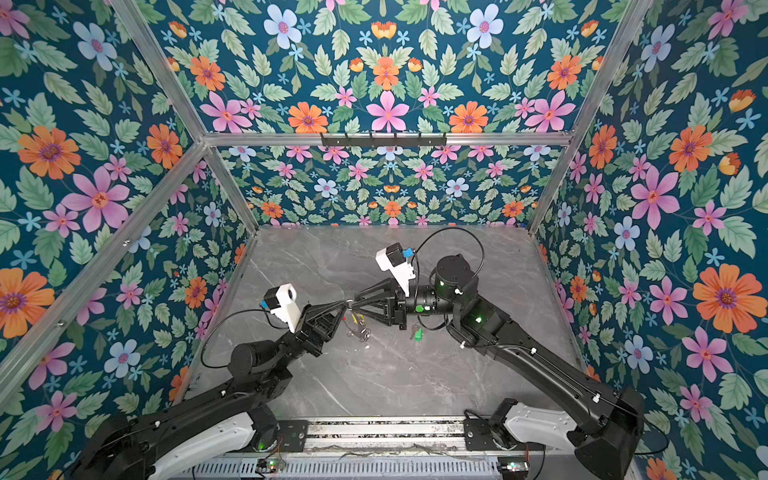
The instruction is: Remove the keys from the keyring
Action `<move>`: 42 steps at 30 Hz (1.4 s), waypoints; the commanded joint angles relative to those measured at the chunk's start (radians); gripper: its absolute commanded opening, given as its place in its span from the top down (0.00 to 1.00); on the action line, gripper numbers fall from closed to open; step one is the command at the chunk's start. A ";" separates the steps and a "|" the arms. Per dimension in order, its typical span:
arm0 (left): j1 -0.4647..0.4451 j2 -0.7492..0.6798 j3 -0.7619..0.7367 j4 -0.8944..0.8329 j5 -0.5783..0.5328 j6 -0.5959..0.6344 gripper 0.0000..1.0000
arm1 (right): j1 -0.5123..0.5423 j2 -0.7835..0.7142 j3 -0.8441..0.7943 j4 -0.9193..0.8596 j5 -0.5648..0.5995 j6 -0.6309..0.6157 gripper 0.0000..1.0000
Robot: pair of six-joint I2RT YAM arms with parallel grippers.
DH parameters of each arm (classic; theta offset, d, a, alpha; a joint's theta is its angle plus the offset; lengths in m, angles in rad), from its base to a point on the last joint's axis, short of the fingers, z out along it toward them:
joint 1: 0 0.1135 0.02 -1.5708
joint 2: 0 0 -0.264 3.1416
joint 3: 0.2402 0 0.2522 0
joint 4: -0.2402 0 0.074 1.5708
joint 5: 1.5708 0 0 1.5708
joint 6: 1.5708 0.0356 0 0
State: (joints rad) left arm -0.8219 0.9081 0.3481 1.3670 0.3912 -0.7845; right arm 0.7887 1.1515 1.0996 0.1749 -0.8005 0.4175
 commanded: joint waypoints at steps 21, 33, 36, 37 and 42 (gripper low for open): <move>0.004 -0.164 0.049 -0.401 0.018 0.032 0.62 | -0.033 -0.004 0.171 -0.514 0.019 -0.306 1.00; 0.024 -0.141 0.253 -0.922 0.158 0.079 0.64 | -0.041 0.051 0.328 -0.870 0.047 -0.552 1.00; 0.024 -0.145 0.288 -0.982 0.182 0.098 0.67 | -0.040 0.065 0.359 -0.910 0.057 -0.579 1.00; 0.024 -0.143 0.298 -0.996 0.193 0.100 0.67 | -0.041 0.069 0.367 -0.923 0.058 -0.586 1.00; 0.024 -0.110 0.358 -1.099 0.236 0.136 0.67 | -0.040 0.073 0.391 -0.946 0.069 -0.601 1.00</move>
State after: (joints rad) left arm -0.7994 0.7883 0.6823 0.3504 0.5793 -0.6891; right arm 0.7471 1.2247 1.4765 -0.7490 -0.7406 -0.1535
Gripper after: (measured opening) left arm 0.334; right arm 0.050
